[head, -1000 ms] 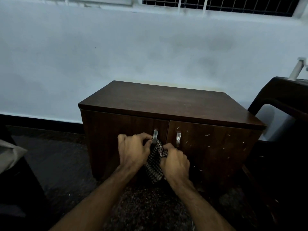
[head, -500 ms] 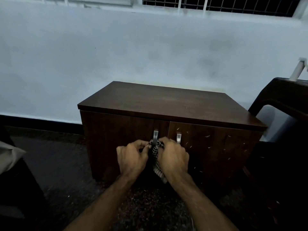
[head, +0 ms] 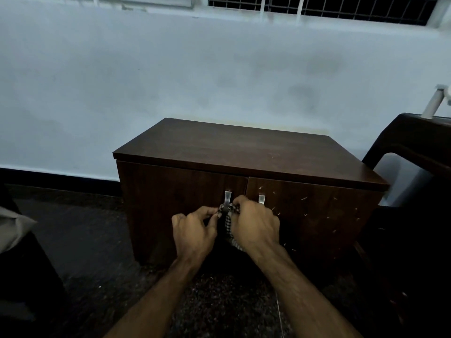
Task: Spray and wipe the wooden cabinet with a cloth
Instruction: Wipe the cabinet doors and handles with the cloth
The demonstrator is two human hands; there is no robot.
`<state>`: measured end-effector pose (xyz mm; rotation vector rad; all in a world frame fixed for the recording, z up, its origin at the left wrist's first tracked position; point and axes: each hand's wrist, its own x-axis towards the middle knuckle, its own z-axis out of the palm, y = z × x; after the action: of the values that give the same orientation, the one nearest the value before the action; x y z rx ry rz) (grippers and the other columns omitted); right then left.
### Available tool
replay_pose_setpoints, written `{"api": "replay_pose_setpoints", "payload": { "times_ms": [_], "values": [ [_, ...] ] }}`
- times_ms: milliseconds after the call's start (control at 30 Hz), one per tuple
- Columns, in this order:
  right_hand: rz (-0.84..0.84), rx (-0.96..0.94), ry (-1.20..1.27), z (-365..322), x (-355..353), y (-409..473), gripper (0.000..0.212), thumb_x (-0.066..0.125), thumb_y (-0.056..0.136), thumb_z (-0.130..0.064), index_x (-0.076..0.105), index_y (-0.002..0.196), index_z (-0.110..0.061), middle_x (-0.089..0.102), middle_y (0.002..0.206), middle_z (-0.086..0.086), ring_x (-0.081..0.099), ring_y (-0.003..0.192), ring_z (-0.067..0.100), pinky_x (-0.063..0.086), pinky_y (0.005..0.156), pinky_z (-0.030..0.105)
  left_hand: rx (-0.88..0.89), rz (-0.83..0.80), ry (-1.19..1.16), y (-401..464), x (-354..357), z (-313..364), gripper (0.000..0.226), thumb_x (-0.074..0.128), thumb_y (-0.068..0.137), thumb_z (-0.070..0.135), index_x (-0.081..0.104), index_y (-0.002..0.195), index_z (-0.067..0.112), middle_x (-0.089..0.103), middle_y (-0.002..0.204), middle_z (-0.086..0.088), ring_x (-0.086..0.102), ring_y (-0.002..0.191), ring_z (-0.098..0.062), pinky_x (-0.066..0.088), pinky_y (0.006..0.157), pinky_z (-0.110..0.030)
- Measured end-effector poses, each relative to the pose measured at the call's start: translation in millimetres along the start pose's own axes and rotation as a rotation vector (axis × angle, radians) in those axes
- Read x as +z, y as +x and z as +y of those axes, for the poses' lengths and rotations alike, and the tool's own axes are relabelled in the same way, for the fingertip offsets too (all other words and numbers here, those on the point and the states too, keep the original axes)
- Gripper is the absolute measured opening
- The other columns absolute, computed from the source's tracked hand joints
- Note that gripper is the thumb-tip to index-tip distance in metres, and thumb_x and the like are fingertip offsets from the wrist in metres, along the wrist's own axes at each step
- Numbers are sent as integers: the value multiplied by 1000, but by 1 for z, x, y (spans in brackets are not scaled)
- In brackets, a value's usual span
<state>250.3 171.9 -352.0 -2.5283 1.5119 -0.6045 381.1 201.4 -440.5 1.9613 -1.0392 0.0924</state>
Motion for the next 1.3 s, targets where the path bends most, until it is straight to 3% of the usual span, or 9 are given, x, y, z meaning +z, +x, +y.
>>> {"api": "replay_pose_setpoints", "payload": {
  "times_ms": [200,400,533,633,800,867,933,1067,1300],
  "values": [
    [-14,60,69,9,19,-4,26,53,102,-41,56,125,-29,72,110,-4,68,102,19,52,79,33,67,-19,100,6,-24,19,17,64,92,49,75,104,43,77,93,16,54,92,-13,27,90,-27],
    [-180,169,49,39,48,-36,22,55,99,-42,59,119,-33,72,114,-5,68,108,21,53,86,32,199,34,101,23,-50,35,23,68,88,48,70,110,41,71,101,21,63,93,1,27,96,-34],
    [-130,166,130,49,46,-48,20,59,97,-41,58,117,-40,71,108,-15,68,101,12,49,78,26,186,-17,34,24,-59,31,23,71,86,50,71,107,43,61,77,26,57,73,5,36,99,-35],
    [-29,89,323,50,29,-38,13,63,94,-42,60,106,-40,70,100,-19,68,90,7,57,75,32,179,-189,-123,19,-57,16,24,77,81,45,74,105,41,70,84,27,65,68,5,55,89,-33],
    [-136,83,803,41,7,-24,9,70,93,-28,65,97,-35,75,96,-8,73,84,8,63,75,42,50,-674,-575,14,-59,4,49,81,77,35,70,125,35,72,122,14,62,120,-2,49,102,-24],
    [-198,106,938,37,6,-29,9,71,94,-23,65,100,-27,76,98,-1,75,85,14,64,73,39,76,-610,-561,11,-61,6,33,80,83,34,74,115,36,74,114,17,64,113,3,47,95,-19],
    [-244,98,1040,36,7,-36,12,71,93,-18,64,102,-20,76,101,3,76,87,17,62,71,32,123,-511,-500,12,-64,9,16,75,87,36,76,102,37,76,104,17,68,104,0,53,94,-29],
    [-392,46,1049,48,7,-40,33,78,87,-19,62,116,-26,74,114,0,73,104,17,61,89,41,126,-535,-523,16,-75,9,14,68,88,36,75,99,32,77,100,6,72,101,-15,57,94,-45],
    [-530,10,1122,64,-18,-37,35,71,92,-9,63,126,-13,76,114,12,71,111,31,55,100,43,78,-582,-552,12,-92,3,24,59,98,1,72,106,20,75,104,1,69,98,-4,52,88,-19]
  ]
}}
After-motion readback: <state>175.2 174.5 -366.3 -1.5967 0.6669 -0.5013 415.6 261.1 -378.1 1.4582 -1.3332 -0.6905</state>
